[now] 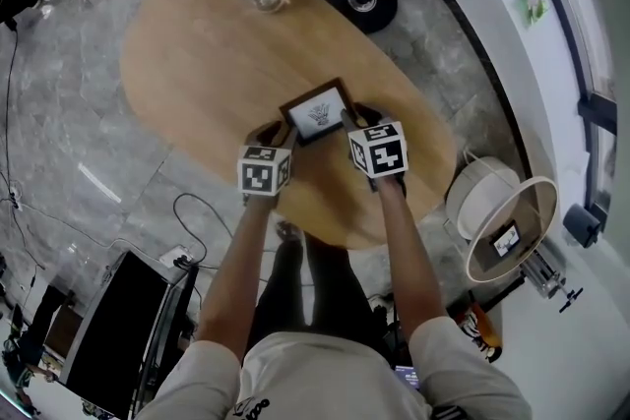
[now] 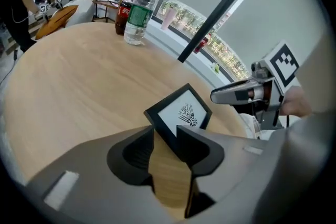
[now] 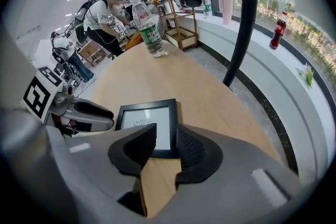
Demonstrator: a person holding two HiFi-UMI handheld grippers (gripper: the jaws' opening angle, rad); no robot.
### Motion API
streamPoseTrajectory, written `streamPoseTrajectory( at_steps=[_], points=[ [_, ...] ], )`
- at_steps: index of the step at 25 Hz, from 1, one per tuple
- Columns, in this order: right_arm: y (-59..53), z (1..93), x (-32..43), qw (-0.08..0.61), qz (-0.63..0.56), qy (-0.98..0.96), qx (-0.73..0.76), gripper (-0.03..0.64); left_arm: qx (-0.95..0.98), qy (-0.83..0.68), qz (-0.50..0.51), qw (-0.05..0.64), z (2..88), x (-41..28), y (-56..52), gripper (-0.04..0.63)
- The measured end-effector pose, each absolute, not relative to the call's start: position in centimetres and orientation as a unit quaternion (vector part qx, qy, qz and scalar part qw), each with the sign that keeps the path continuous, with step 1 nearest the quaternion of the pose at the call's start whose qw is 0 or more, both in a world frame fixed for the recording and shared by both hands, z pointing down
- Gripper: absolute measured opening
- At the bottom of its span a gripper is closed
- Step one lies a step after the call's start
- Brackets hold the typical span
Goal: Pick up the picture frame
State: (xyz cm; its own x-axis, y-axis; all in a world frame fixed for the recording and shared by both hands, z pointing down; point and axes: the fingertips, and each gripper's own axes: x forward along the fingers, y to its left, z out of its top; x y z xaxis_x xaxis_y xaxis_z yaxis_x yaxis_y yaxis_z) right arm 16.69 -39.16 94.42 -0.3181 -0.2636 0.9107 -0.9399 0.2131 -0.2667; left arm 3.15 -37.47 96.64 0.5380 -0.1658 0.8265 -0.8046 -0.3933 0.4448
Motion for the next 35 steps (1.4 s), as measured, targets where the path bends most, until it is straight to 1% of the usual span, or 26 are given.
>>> streamPoseTrajectory(
  at_steps=[4, 6, 11, 15, 19, 22, 27, 32, 35],
  points=[
    [-38.8, 96.1, 16.9, 0.39, 0.448, -0.675, 0.439, 0.138, 0.747, -0.328, 0.357, 0.456, 97.2, 3.9, -37.2, 0.151],
    [-38.7, 96.9, 17.0, 0.395, 0.448, -0.672, 0.438, 0.143, 0.74, -0.329, 0.357, 0.466, 97.5, 4.3, -37.0, 0.176],
    [-38.4, 98.1, 16.8, 0.403, 0.45, -0.668, 0.436, 0.141, 0.726, -0.34, 0.371, 0.469, 98.2, 4.4, -36.7, 0.19],
    [-38.0, 98.6, 16.8, 0.406, 0.453, -0.665, 0.433, 0.138, 0.724, -0.348, 0.374, 0.464, 98.3, 4.5, -36.7, 0.183],
    [-38.1, 98.8, 16.9, 0.404, 0.456, -0.663, 0.435, 0.137, 0.723, -0.35, 0.377, 0.461, 98.6, 4.4, -36.7, 0.154],
    [-38.1, 98.8, 16.8, 0.404, 0.457, -0.662, 0.435, 0.133, 0.721, -0.351, 0.377, 0.463, 98.6, 4.3, -36.7, 0.152],
    [-37.7, 98.7, 16.8, 0.404, 0.466, -0.655, 0.437, 0.12, 0.718, -0.355, 0.372, 0.469, 98.5, 4.2, -36.8, 0.143],
    [-36.8, 98.2, 16.5, 0.414, 0.467, -0.649, 0.435, 0.083, 0.714, -0.363, 0.374, 0.467, 98.0, 3.5, -37.0, 0.123],
    [-36.4, 97.2, 16.4, 0.411, 0.466, -0.649, 0.439, 0.077, 0.716, -0.367, 0.371, 0.464, 97.1, 3.4, -37.0, 0.118]
  ],
)
